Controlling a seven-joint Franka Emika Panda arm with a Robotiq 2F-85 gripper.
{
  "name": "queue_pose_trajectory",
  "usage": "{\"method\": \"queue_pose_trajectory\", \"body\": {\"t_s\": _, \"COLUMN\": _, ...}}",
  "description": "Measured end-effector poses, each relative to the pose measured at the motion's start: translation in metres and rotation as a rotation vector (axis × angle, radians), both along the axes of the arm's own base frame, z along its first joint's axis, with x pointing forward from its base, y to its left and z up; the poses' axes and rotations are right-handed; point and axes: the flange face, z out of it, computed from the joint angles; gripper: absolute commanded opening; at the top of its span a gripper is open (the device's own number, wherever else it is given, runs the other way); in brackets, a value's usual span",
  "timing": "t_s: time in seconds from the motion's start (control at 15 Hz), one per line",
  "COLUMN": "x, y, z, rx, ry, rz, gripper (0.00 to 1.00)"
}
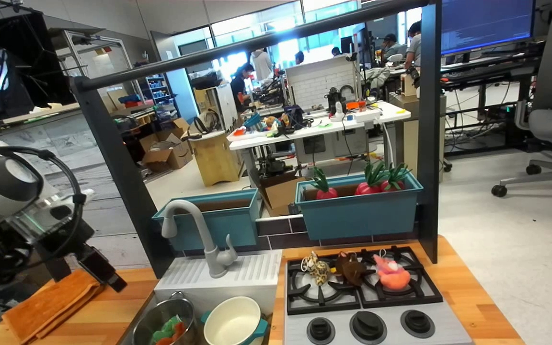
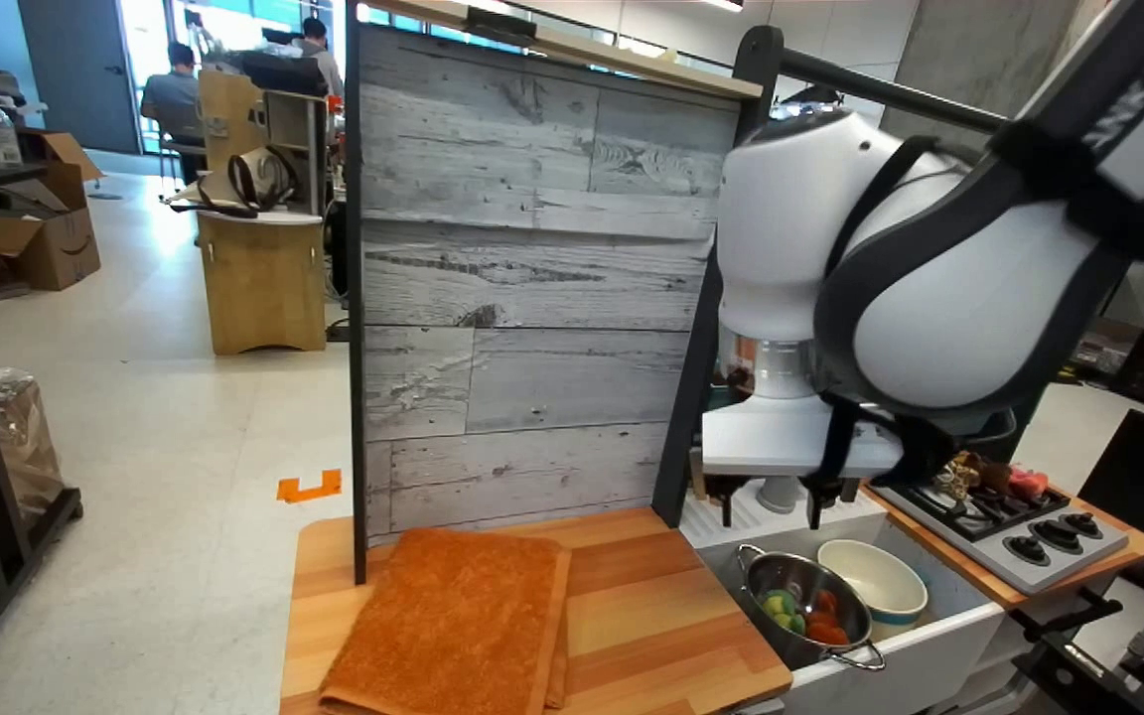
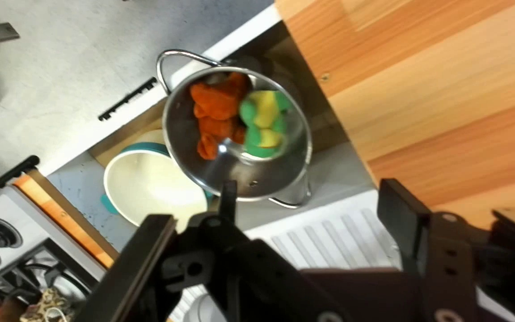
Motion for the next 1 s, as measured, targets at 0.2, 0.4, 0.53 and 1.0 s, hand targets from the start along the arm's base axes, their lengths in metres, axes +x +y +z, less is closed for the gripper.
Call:
{"method": "queue_pose_trajectory", "body": {"t_s": 0.2, "x": -0.030, "y": 0.041, "z": 0.046, "rx": 0.072, "ry": -0.108, "rz": 0.131, "gripper": 1.00}}
{"method": "queue_pose_trajectory", "body": {"t_s": 0.4, "x": -0.049, "y": 0.077, "z": 0.073, "rx": 0.145, "ry": -0.168, "rz": 0.223, "gripper": 1.00}}
{"method": "queue_pose_trajectory", "body": {"t_s": 0.53, "x": -0.050, "y": 0.076, "z": 0.070, "rx": 0.140, "ry": -0.164, "rz": 0.221, "gripper": 1.00}}
{"method": "queue_pose_trajectory", "body": {"t_s": 1.0, "x": -0.031, "y": 0.068, "z": 0.065, "rx": 0.271, "ry": -0.143, "rz": 0.344, "gripper": 1.00}}
